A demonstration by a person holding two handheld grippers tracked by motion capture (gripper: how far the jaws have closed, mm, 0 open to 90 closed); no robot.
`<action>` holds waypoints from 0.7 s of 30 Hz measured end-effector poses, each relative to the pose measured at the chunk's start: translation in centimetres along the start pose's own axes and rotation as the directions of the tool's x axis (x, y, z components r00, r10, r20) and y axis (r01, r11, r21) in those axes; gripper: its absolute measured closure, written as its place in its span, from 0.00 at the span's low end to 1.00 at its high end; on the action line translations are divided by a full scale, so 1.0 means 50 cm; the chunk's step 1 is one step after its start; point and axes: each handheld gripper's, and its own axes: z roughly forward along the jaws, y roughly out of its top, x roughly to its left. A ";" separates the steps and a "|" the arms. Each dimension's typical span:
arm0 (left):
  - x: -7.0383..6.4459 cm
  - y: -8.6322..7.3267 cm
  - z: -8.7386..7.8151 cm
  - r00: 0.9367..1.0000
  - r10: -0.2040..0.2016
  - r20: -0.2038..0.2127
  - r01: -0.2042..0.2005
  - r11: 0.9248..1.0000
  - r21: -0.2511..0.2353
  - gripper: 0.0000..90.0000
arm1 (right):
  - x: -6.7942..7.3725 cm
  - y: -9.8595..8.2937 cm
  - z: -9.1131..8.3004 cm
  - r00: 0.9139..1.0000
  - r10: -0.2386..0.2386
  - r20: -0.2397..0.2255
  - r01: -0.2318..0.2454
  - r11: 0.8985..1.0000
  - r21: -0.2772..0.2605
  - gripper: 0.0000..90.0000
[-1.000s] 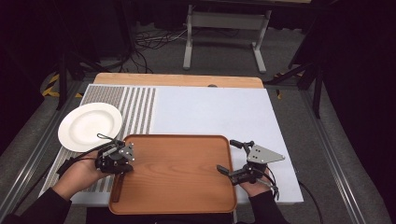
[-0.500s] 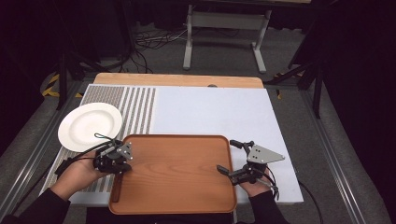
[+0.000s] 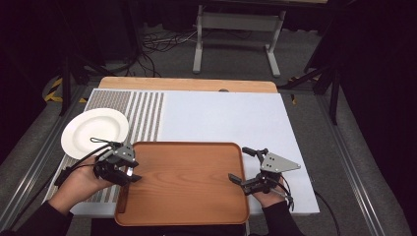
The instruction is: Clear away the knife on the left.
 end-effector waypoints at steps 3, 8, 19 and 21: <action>-0.004 -0.004 -0.019 1.000 -0.024 -0.017 0.023 0.996 -0.092 0.31 | 0.000 0.000 -0.001 1.000 -0.002 0.004 0.002 1.000 0.002 0.02; -0.008 -0.017 -0.043 0.999 -0.047 -0.016 0.042 0.976 -0.213 0.20 | 0.000 0.000 0.000 1.000 0.000 0.004 0.000 1.000 0.001 0.02; -0.021 -0.076 -0.086 0.993 -0.101 -0.063 0.060 0.879 -0.473 0.07 | -0.001 0.000 -0.002 1.000 0.002 0.007 -0.002 1.000 -0.006 0.02; -0.025 -0.094 -0.089 0.992 -0.104 -0.071 0.051 0.844 -0.535 0.06 | -0.001 0.000 -0.002 1.000 0.003 0.008 -0.003 1.000 -0.007 0.02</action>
